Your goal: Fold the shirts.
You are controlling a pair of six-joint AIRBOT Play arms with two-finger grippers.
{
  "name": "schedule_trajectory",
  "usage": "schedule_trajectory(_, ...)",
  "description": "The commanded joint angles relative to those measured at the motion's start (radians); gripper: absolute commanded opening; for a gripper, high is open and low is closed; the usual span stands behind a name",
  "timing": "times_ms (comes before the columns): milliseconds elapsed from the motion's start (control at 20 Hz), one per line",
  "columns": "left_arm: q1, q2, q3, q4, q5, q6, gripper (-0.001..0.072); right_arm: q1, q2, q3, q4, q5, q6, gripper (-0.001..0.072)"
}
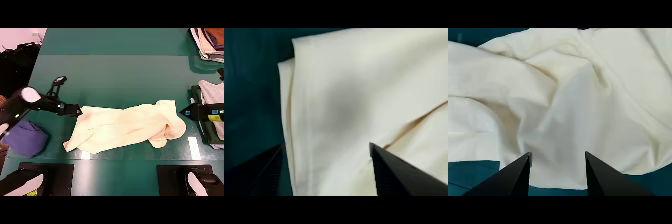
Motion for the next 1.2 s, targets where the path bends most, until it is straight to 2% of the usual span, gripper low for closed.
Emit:
schedule_trajectory(0, 0.0, -0.171, 0.006, -0.068, 0.079, 0.022, 0.0602, -0.066, -0.055, 0.029, 0.001, 0.018, -0.029, 0.0387)
schedule_trajectory(300, 0.0, -0.215, 0.006, -0.177, 0.192, 0.022, 0.06, -0.07, -0.071, 0.028, -0.003, 0.0, -0.036, 0.0387)
schedule_trajectory(350, 0.0, -0.214, 0.01, -0.185, 0.196, 0.021, 0.0454, -0.07, -0.071, 0.027, -0.006, 0.0, -0.036, 0.0387)
schedule_trajectory(400, 0.0, -0.214, 0.02, -0.184, 0.195, 0.021, 0.0139, -0.07, -0.071, 0.027, -0.03, 0.0, -0.036, 0.0387)
schedule_trajectory(450, 0.0, -0.214, 0.038, -0.184, 0.193, 0.021, 0.0032, -0.071, -0.071, 0.027, -0.068, 0.002, -0.035, 0.0387)
schedule_trajectory(700, 0.0, -0.159, 0.207, -0.101, 0.18, 0.021, 0.0024, -0.071, -0.179, 0.005, -0.213, 0.078, -0.037, 0.0394)
schedule_trajectory(750, 0.0, -0.148, 0.241, -0.077, 0.175, 0.021, 0.0024, -0.075, -0.219, -0.022, -0.209, 0.063, -0.043, 0.0496)
schedule_trajectory(800, 0.0, -0.14, 0.274, -0.058, 0.163, 0.021, 0.0024, -0.087, -0.258, -0.054, -0.205, 0.031, -0.043, 0.0539)
schedule_trajectory(1000, 0.0, -0.137, 0.33, -0.037, 0.121, 0.02, 0.0024, -0.154, -0.419, -0.171, -0.2, -0.15, -0.043, 0.0534)
schedule_trajectory(1150, 0.0, -0.138, 0.33, -0.038, 0.114, 0.02, 0.0024, -0.146, -0.525, -0.176, -0.174, -0.204, -0.07, 0.0531)
